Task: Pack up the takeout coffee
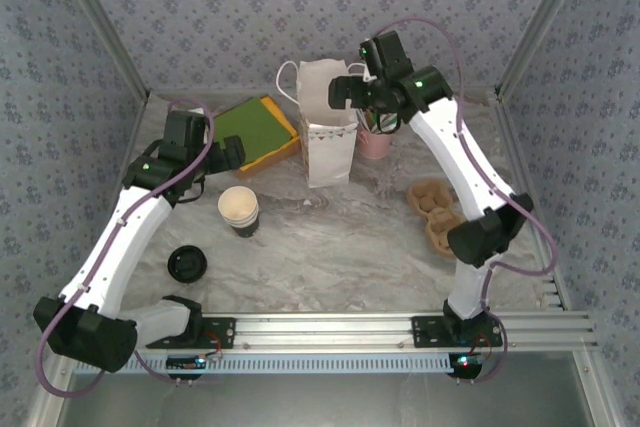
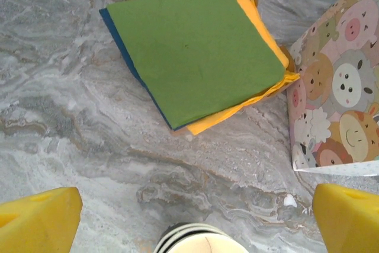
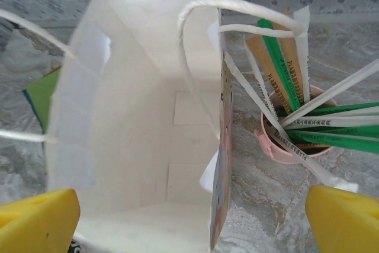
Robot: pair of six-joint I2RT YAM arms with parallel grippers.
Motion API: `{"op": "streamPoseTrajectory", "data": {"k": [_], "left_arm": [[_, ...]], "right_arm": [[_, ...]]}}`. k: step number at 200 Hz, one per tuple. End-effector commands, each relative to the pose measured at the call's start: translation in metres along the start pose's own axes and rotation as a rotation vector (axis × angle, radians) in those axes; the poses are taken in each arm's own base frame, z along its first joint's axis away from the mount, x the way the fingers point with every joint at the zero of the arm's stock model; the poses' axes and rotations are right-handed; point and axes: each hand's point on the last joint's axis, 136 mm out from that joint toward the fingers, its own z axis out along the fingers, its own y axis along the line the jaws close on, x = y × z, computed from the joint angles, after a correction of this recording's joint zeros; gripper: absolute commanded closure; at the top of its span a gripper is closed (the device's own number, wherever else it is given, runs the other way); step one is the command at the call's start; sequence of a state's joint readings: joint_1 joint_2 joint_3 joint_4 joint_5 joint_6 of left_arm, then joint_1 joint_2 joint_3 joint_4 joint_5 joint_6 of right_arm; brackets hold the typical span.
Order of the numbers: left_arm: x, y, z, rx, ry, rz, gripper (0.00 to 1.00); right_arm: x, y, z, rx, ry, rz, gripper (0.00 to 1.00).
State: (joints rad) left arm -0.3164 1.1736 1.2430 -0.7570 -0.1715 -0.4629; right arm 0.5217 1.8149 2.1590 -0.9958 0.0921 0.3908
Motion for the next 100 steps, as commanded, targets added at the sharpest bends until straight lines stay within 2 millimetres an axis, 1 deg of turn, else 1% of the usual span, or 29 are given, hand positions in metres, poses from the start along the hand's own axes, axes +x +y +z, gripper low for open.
{"op": "streamPoseTrajectory", "data": {"k": [1,22,42,56,65,88,100], "left_arm": [[0.016,0.005,-0.014,-0.027,0.082,-0.044,0.03],[0.038,0.009,-0.02,-0.032,0.165,-0.081,0.1],[0.063,0.018,-0.026,-0.072,0.256,-0.099,0.17],[0.08,0.023,-0.027,-0.098,0.316,-0.1,0.22],[0.09,0.024,-0.028,-0.104,0.352,-0.102,0.27],[0.111,0.025,-0.027,-0.118,0.43,-0.116,0.4],[0.12,0.026,-0.024,-0.123,0.463,-0.115,0.42]], "right_arm": [[0.009,0.002,-0.021,0.007,-0.013,-0.019,0.0],[0.026,0.006,-0.027,-0.016,0.001,-0.035,0.0],[0.044,0.017,-0.034,-0.035,0.009,-0.1,0.0],[0.061,0.033,-0.034,-0.078,0.027,-0.162,0.0],[0.074,0.046,-0.034,-0.12,0.043,-0.189,0.0],[0.104,0.07,-0.033,-0.194,0.087,-0.232,0.0],[0.12,0.081,-0.033,-0.218,0.106,-0.261,0.0]]}}
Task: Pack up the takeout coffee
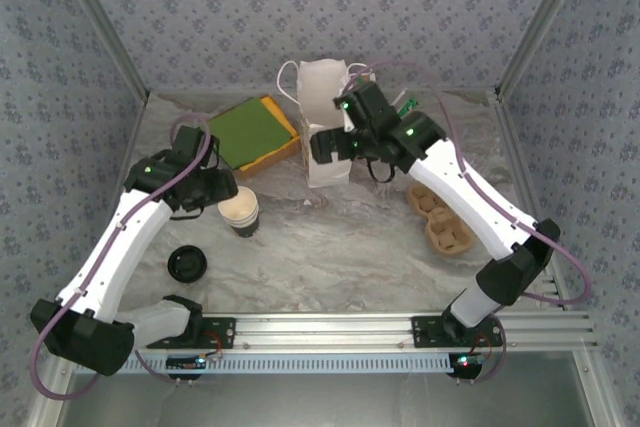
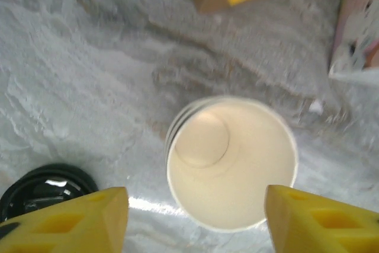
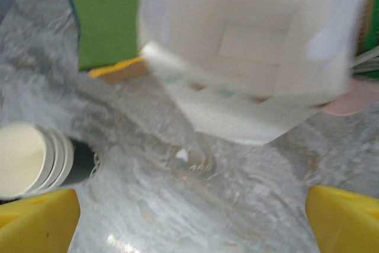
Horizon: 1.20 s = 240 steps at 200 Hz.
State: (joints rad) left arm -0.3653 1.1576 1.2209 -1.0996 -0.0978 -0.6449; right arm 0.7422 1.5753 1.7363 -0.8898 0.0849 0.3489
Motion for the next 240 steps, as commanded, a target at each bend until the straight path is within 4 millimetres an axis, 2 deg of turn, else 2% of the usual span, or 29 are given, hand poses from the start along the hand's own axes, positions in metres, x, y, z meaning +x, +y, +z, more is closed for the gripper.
{"op": "streamPoseTrajectory", "data": {"k": [1,14,31,65,125,182,240], "left_arm": [[0.032,0.01,0.005,-0.033,0.122,-0.022,0.42],[0.036,0.009,0.012,-0.035,0.144,-0.017,0.45],[0.034,0.005,0.019,-0.032,0.155,-0.008,0.55],[0.025,-0.002,0.027,-0.024,0.143,-0.002,0.65],[0.025,0.007,0.043,-0.104,0.171,0.044,0.73],[0.025,0.006,0.045,-0.096,0.167,0.044,0.77],[0.022,0.004,0.043,-0.093,0.158,0.046,0.78]], "right_arm": [[0.011,0.029,-0.006,-0.084,-0.016,-0.067,0.0],[0.023,0.041,-0.003,-0.096,0.002,-0.091,0.0],[0.036,0.055,0.001,-0.105,0.026,-0.115,0.0],[0.051,0.065,0.004,-0.084,0.054,-0.134,0.0],[0.05,0.063,-0.002,-0.06,0.035,-0.128,0.0],[0.052,0.061,0.001,-0.047,0.041,-0.125,0.0],[0.053,0.061,0.005,-0.042,0.051,-0.127,0.0]]}}
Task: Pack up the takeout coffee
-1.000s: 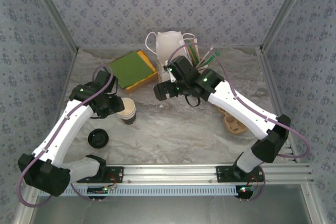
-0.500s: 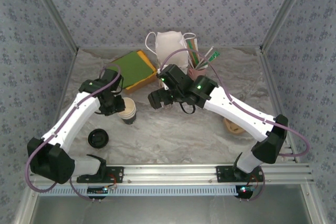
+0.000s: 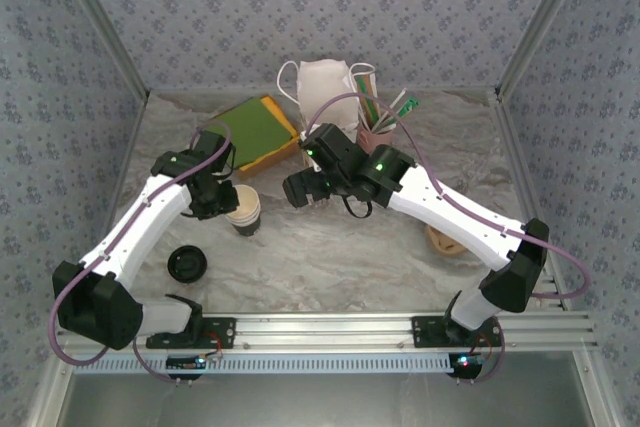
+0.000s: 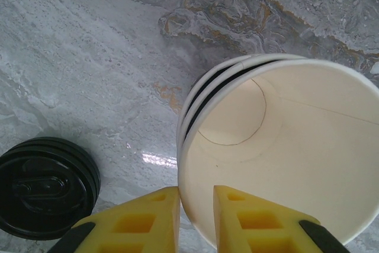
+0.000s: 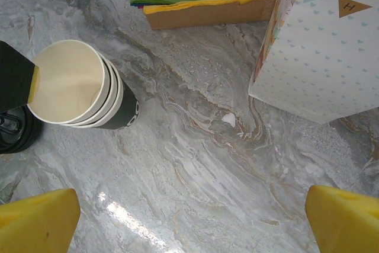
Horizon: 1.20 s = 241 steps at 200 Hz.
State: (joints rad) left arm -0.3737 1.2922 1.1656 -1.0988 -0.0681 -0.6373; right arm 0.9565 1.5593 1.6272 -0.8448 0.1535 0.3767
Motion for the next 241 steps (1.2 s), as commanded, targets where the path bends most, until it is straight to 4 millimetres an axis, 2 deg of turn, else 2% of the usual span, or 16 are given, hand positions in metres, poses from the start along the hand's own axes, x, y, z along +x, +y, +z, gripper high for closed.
{"op": "streamPoseTrajectory", "data": {"k": [1,59,84,96,109,163,212,241], "left_arm": [[-0.003,0.001,-0.003,-0.009,-0.013,0.014,0.78],[-0.001,0.004,0.003,-0.024,-0.004,0.018,0.79],[-0.002,0.005,0.003,-0.023,-0.01,0.015,0.86],[-0.003,0.006,0.003,-0.021,-0.007,0.012,0.93],[-0.003,0.006,0.002,-0.019,-0.006,0.007,0.93],[-0.009,0.001,-0.016,0.052,-0.034,-0.028,0.99],[-0.015,-0.001,-0.032,0.093,-0.056,-0.048,1.0],[-0.015,0.002,-0.032,0.098,-0.053,-0.054,1.0]], "right_arm": [[0.002,-0.003,-0.003,0.017,-0.001,0.009,0.0],[0.0,-0.003,-0.003,0.021,-0.003,0.007,0.0],[0.0,-0.003,-0.002,0.024,-0.001,0.007,0.0],[0.0,-0.003,-0.002,0.025,0.0,0.006,0.0],[0.0,-0.004,-0.002,0.027,-0.001,0.007,0.0],[-0.002,-0.004,-0.001,0.03,-0.002,0.006,0.0],[-0.003,-0.003,0.001,0.03,-0.001,0.005,0.0],[-0.003,-0.003,0.001,0.029,0.0,0.006,0.0]]}}
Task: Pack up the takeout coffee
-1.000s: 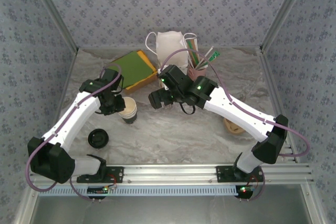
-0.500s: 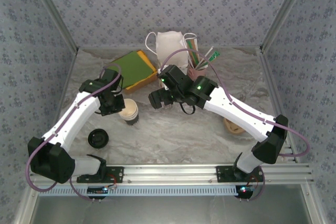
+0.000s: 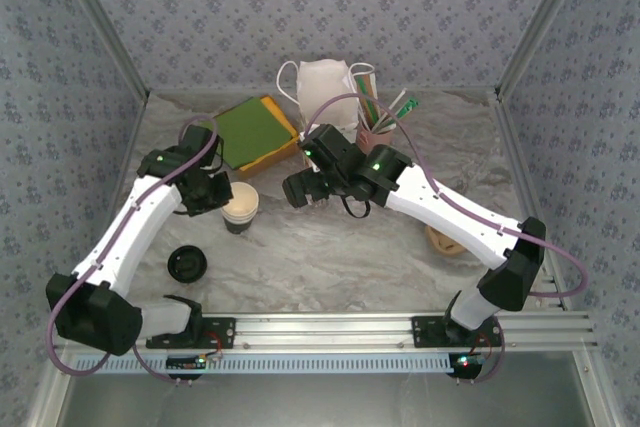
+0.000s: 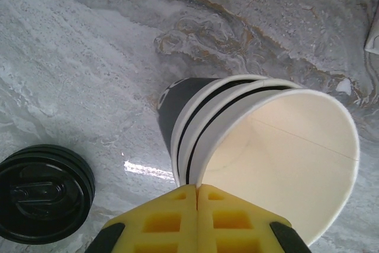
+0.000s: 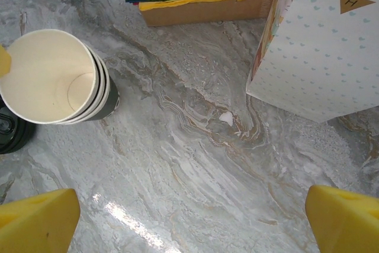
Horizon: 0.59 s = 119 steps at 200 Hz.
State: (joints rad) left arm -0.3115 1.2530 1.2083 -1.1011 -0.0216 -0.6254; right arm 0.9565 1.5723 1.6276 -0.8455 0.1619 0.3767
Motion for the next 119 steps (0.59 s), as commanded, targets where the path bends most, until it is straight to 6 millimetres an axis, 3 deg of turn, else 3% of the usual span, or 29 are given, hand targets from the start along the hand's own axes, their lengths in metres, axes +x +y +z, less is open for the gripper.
{"op": "streamPoseTrajectory", "data": {"k": [1,39,95,119], "left_arm": [[-0.001,-0.001,-0.012,0.029,-0.007,-0.003,1.0],[0.002,-0.002,-0.006,0.078,0.002,-0.034,1.0],[0.005,-0.003,0.0,0.142,0.009,-0.073,1.0],[0.006,-0.003,0.003,0.175,0.019,-0.097,1.0]], "right_arm": [[-0.005,-0.002,-0.004,0.016,-0.009,0.008,0.0],[-0.004,0.0,-0.001,0.01,-0.003,0.011,0.0],[-0.006,0.024,0.012,-0.156,0.0,0.061,0.0],[-0.004,0.04,0.023,-0.249,0.017,0.064,0.16]]}}
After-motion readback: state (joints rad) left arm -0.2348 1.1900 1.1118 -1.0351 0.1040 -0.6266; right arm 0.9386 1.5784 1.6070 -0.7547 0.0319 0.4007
